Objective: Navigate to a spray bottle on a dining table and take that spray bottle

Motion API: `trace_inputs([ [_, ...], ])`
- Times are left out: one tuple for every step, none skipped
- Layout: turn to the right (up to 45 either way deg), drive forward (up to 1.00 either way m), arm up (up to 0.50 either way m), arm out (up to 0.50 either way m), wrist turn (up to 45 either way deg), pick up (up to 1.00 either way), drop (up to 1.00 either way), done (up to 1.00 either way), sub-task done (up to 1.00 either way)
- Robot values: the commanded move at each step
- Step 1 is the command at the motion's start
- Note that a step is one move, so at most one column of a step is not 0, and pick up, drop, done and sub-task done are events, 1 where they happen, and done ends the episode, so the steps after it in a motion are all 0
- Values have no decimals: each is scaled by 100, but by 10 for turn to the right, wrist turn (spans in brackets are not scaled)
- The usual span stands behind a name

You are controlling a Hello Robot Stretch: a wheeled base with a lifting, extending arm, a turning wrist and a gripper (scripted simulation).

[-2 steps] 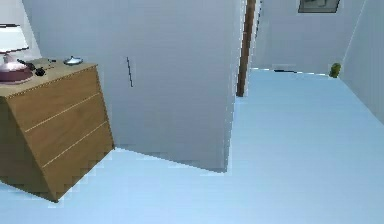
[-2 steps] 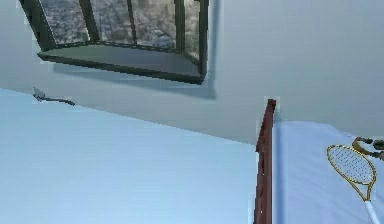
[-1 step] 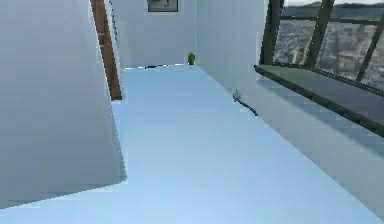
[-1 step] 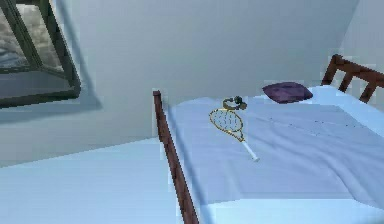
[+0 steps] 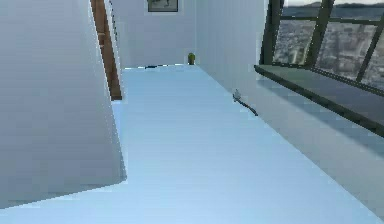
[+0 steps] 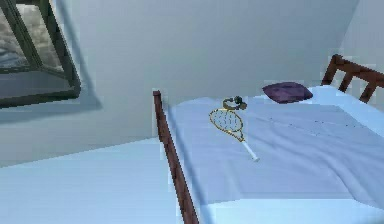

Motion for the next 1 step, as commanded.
trace_inputs([
  [450, 0, 0, 0, 0, 0, 0, 0, 0],
])
